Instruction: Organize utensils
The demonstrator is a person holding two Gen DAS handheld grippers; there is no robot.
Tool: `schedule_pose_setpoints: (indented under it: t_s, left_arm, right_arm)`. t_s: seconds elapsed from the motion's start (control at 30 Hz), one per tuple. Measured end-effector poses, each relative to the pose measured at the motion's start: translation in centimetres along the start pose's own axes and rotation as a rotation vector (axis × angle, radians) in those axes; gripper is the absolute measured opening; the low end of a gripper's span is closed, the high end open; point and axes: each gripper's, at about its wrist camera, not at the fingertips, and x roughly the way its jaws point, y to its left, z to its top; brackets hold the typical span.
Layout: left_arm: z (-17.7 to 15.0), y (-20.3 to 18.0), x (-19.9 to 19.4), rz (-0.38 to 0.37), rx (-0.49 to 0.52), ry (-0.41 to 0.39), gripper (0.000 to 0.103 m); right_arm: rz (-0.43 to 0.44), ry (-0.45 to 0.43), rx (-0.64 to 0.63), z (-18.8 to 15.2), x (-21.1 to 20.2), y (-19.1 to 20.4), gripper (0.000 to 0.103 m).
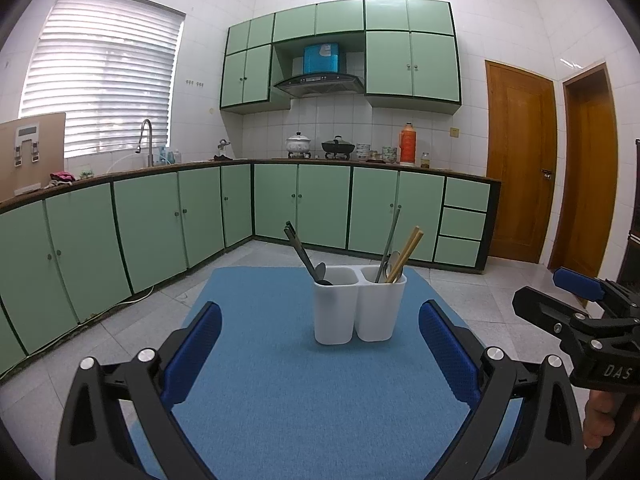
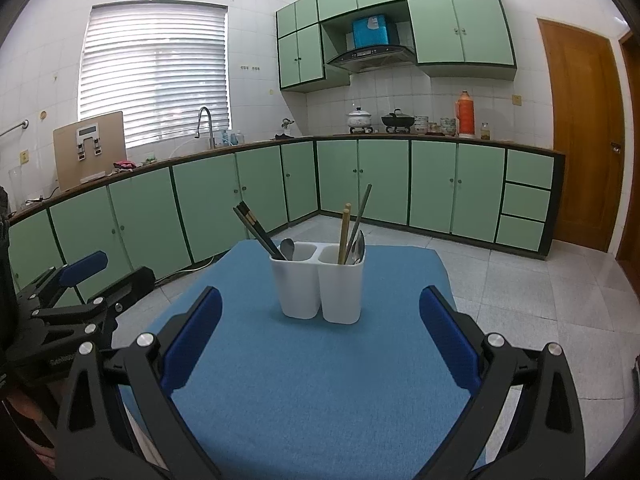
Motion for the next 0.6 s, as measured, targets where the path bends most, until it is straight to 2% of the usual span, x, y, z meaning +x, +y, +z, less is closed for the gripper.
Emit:
schedule_pose_setpoints:
  t_s: [0.6]
  left_arm:
    - [-0.03, 0.48, 0.24, 0.004, -0.007, 0.003, 0.097]
  right_arm:
    - [0.002, 0.001, -0.007, 0.11, -0.05, 0.20, 0.096]
